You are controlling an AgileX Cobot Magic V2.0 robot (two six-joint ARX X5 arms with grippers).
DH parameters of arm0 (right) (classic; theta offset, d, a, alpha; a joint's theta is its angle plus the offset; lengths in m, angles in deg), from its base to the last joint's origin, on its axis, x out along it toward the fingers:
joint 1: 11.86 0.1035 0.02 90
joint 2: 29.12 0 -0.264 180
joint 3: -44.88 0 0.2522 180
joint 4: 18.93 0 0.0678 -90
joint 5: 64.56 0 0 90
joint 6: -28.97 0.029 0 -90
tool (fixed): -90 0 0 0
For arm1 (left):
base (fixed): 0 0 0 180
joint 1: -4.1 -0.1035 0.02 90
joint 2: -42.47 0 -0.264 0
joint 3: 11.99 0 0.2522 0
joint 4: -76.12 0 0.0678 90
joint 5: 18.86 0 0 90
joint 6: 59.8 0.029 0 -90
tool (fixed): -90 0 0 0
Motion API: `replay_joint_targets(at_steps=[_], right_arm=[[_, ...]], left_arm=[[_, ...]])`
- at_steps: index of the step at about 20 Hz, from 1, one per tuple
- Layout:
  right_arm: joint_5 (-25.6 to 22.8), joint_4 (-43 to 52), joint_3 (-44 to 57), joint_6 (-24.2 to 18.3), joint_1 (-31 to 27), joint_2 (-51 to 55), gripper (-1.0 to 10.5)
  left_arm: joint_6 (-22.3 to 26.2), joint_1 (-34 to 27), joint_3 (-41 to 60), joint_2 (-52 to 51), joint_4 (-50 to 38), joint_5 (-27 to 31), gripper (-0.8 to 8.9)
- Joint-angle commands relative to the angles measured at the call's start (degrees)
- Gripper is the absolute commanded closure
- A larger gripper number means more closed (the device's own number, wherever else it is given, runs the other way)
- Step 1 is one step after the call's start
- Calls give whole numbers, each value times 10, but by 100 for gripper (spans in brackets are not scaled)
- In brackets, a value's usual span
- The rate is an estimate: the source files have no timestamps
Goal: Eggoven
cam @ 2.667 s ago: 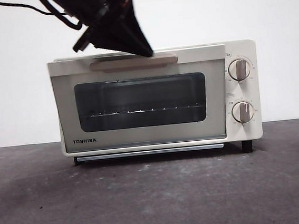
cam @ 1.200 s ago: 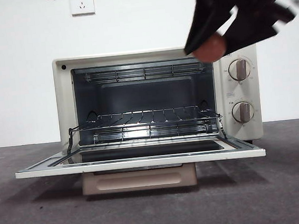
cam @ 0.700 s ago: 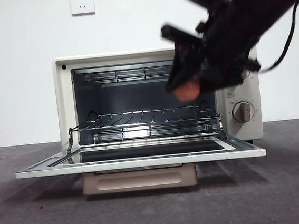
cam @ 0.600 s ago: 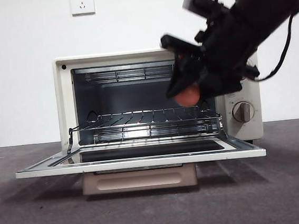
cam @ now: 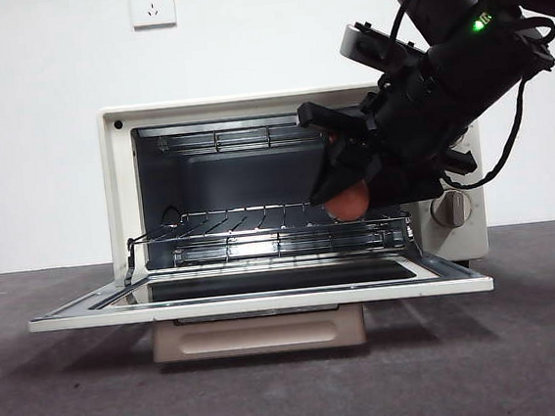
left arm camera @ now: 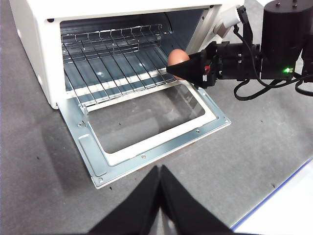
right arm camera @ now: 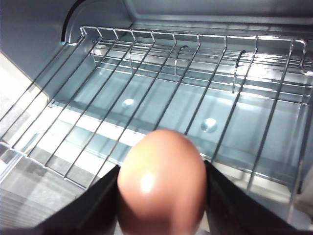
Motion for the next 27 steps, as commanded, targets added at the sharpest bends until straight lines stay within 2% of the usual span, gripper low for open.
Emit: replay_joint_targets(at_steps=[1, 5, 19, 27], right_arm=[[-1, 4, -6, 6, 3, -10, 937], [-1, 4, -6, 6, 5, -10, 708], [3, 4, -7, 11, 6, -4, 649], [3, -15, -7, 11, 6, 58, 649]], left_arm=[[1, 2, -4, 2, -6, 1, 807], [1, 2, -4, 2, -6, 1, 807], [1, 2, -4, 2, -6, 1, 807], [1, 2, -4, 4, -7, 1, 807]])
